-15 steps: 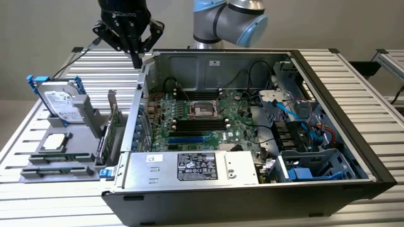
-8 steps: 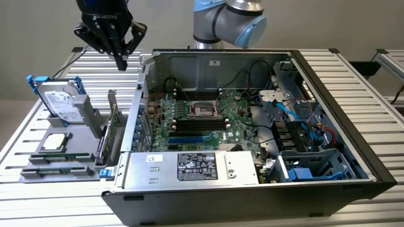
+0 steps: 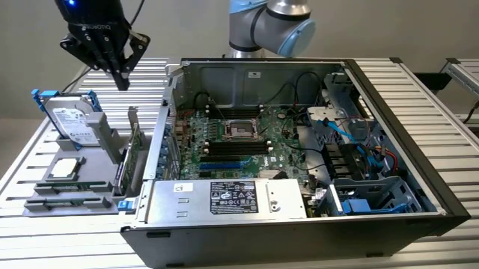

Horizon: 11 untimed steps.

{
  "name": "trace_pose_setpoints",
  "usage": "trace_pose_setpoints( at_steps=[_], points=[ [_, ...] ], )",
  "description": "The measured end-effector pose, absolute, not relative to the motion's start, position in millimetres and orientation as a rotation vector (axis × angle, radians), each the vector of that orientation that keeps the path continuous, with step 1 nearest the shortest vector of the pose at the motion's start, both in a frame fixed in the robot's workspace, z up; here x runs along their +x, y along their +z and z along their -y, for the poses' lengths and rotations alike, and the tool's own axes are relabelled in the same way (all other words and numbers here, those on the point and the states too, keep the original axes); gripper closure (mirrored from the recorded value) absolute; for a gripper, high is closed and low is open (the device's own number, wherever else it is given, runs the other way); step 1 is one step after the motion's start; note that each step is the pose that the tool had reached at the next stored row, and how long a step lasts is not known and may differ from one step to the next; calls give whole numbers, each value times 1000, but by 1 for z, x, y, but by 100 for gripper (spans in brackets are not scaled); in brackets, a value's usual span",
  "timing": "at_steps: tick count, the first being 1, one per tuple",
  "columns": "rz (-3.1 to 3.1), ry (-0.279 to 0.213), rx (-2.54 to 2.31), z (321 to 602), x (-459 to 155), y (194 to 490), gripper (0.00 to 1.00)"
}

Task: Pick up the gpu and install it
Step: 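Reach for the gpu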

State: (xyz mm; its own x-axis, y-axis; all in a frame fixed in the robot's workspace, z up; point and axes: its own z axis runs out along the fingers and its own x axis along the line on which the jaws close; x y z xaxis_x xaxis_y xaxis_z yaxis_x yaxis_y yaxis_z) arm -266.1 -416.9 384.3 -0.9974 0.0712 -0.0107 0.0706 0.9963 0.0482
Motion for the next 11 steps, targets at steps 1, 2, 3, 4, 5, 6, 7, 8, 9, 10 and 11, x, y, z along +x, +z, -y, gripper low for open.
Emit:
trace_pose_setpoints(
  at_steps=[1,2,3,4,5,6,7,8,9,10,11],
  points=[
    [-3126,75,111,419,-270,384,89],
    [-3126,75,111,421,-274,383,89],
    [-3126,75,111,424,-278,382,89],
    [-3126,75,111,426,-281,382,89],
    [-3126,75,111,428,-283,382,89],
    [-3126,75,111,428,-283,382,89],
    [-3126,75,112,428,-283,382,89],
    [-3126,75,112,428,-283,382,89],
    [-3126,75,112,428,-283,382,89],
    [-3126,75,112,428,-283,382,89],
    [-3126,75,112,428,-283,382,89]
  ],
)
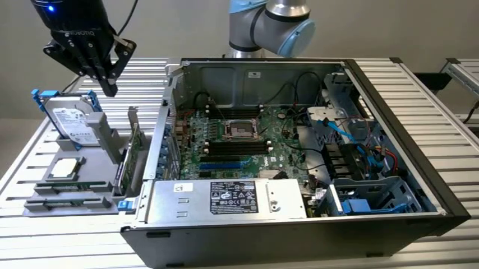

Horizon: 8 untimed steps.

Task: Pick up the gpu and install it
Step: 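Reach for the gpu, then pick up the gpu and move the gpu toward the slot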

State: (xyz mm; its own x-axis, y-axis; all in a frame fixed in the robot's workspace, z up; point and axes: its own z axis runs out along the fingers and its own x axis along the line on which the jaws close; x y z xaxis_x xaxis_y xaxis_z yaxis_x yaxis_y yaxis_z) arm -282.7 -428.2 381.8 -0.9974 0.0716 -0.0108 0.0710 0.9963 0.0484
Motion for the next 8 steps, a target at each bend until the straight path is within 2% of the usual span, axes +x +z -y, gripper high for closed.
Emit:
trace_pose_setpoints(
  at_steps=[8],
  points=[
    [-3126,75,112,428,-283,382,89]
  ],
)
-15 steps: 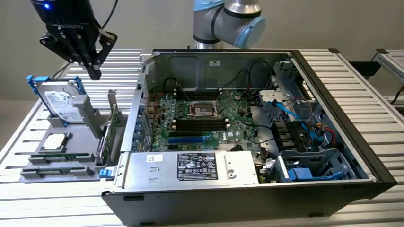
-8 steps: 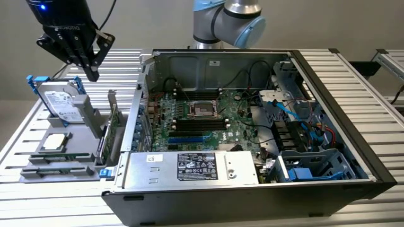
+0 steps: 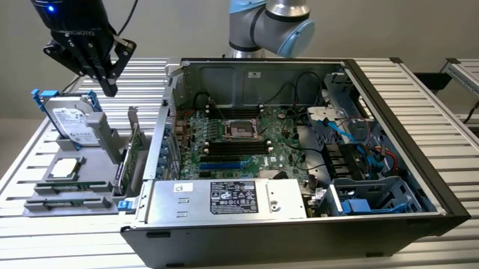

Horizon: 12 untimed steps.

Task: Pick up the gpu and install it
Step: 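Pick up the gpu and move the gpu toward the slot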

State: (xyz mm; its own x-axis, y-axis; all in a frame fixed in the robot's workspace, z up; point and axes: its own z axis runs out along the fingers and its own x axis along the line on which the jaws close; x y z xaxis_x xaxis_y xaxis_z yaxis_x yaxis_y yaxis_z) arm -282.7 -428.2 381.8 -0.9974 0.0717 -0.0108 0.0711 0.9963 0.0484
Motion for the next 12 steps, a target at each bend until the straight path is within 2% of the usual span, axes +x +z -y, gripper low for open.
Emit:
trace_pose_setpoints(
  at_steps=[11,12],
  points=[
    [-3126,75,112,428,-283,382,88],
    [-3126,75,112,428,-283,382,76]
  ],
)
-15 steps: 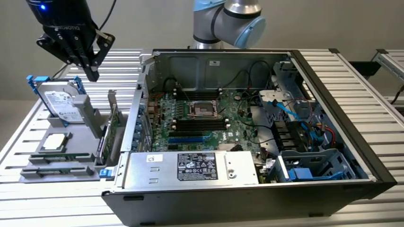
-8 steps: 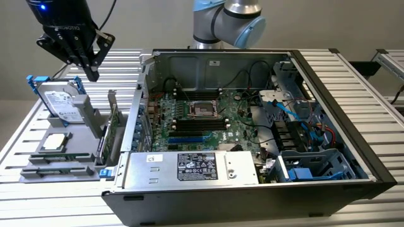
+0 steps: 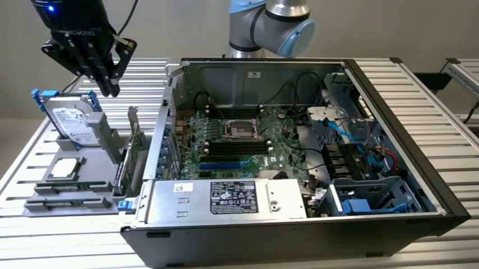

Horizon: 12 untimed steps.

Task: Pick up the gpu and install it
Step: 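Pick up the gpu and move the gpu toward the slot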

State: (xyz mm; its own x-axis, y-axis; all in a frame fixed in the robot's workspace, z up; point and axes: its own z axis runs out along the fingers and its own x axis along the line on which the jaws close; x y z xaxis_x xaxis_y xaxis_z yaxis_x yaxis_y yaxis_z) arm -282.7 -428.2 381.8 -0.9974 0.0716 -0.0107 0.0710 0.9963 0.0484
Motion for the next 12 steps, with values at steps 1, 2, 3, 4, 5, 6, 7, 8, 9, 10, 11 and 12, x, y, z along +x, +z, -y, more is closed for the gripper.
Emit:
trace_pose_setpoints(
  at_steps=[1,2,3,4,5,6,7,8,9,10,11,12],
  points=[
    [-3126,75,112,428,-283,382,76],
    [-3126,75,112,428,-283,382,70],
    [-3126,75,112,428,-283,382,70],
    [-3126,75,112,428,-283,381,64],
    [-3126,75,112,428,-283,379,64],
    [-3126,74,112,428,-284,377,58],
    [-3126,74,112,428,-284,375,58],
    [-3126,74,112,428,-285,374,58],
    [-3126,74,111,428,-285,372,58],
    [-3126,74,111,428,-285,370,58],
    [-3126,74,110,429,-285,368,58],
    [-3126,74,109,429,-285,366,58]
  ],
)
